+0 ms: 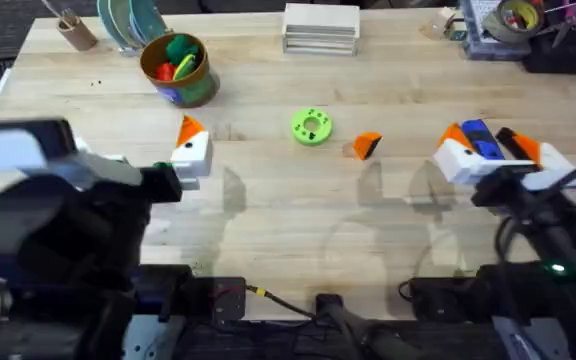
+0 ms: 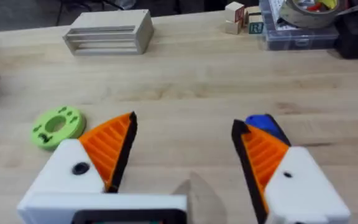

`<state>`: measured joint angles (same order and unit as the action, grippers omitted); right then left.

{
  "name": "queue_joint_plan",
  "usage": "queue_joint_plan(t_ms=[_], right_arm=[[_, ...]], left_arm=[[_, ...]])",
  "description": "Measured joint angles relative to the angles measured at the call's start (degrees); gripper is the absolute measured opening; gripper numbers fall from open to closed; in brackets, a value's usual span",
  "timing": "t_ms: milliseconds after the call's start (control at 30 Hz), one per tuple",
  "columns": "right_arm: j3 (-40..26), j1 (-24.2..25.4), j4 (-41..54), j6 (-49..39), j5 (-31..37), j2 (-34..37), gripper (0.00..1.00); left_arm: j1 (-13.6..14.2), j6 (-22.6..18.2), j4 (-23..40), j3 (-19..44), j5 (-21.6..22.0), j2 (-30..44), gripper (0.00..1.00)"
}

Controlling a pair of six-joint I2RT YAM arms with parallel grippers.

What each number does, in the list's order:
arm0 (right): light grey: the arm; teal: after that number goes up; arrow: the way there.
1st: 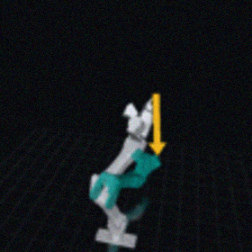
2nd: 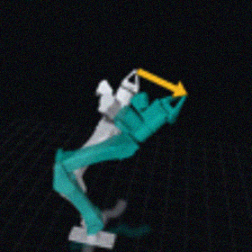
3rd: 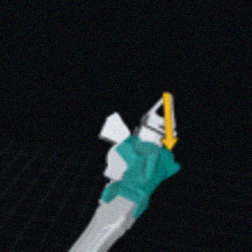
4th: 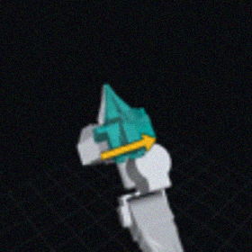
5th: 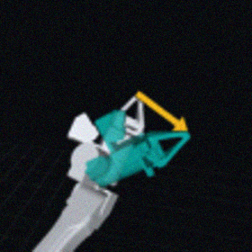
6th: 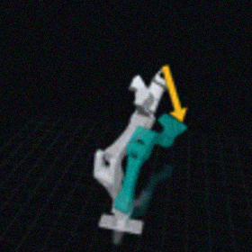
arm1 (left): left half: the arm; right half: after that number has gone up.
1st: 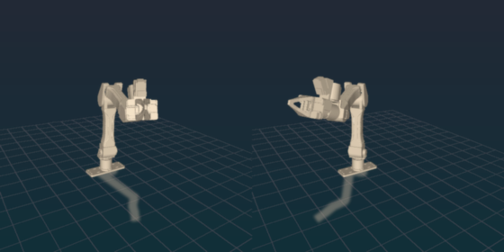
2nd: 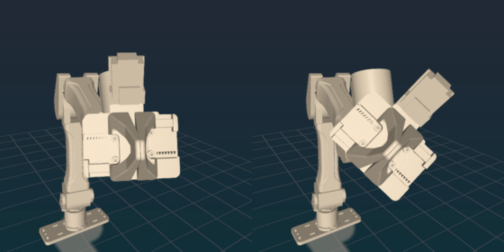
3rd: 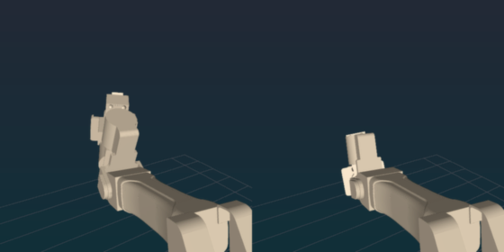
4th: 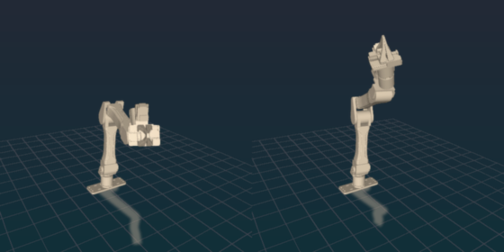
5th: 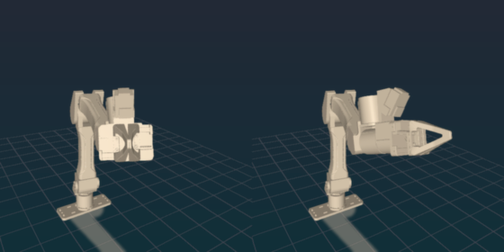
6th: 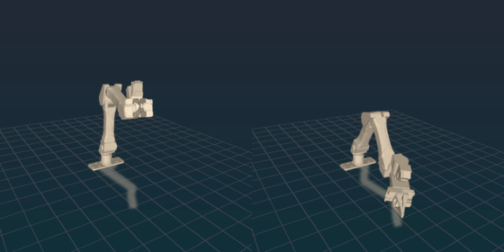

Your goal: Pick up the gripper from the table and insert it into the empty holder that is missing its gripper. Then pick up a screw, insert it into the mounting hole, and use the screwdriver to tighten it. Finally, clean up the table by picking up the vegetable and placing it into the bucket.

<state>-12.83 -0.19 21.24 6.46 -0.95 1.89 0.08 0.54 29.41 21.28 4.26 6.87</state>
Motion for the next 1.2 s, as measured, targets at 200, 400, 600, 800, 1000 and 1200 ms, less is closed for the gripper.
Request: queue_joint_plan(t_ms=[200,400,600,800,1000,1200], right_arm=[[-14.2,0.0,8.4,0.0,-0.1,8.9,0.985],[-28.4,0.0,16.7,0.0,-0.2,21.4,0.985],[-39.2,0.0,24.8,0.0,-0.4,31.5,0.985],[-40.3,0.0,25.6,0.0,-0.4,33.2,0.985],[-40.3,0.0,25.6,0.0,-0.4,33.2,0.985],[-40.3,0.0,25.6,0.0,-0.4,33.2,0.985]], left_arm=[[0.0,0.0,6.1,12.1,0.6,14.6,0.993],[0.0,-2.7,17.8,24.3,1.2,32.3,0.993],[0.0,-7.0,22.1,30.2,1.4,45.9,0.993],[0.0,-8.3,24.3,30.2,1.4,53.3,0.992],[0.0,-8.7,26.8,30.2,1.4,57.6,0.992],[0.0,-10.5,27.0,30.2,1.4,60.8,0.931]])
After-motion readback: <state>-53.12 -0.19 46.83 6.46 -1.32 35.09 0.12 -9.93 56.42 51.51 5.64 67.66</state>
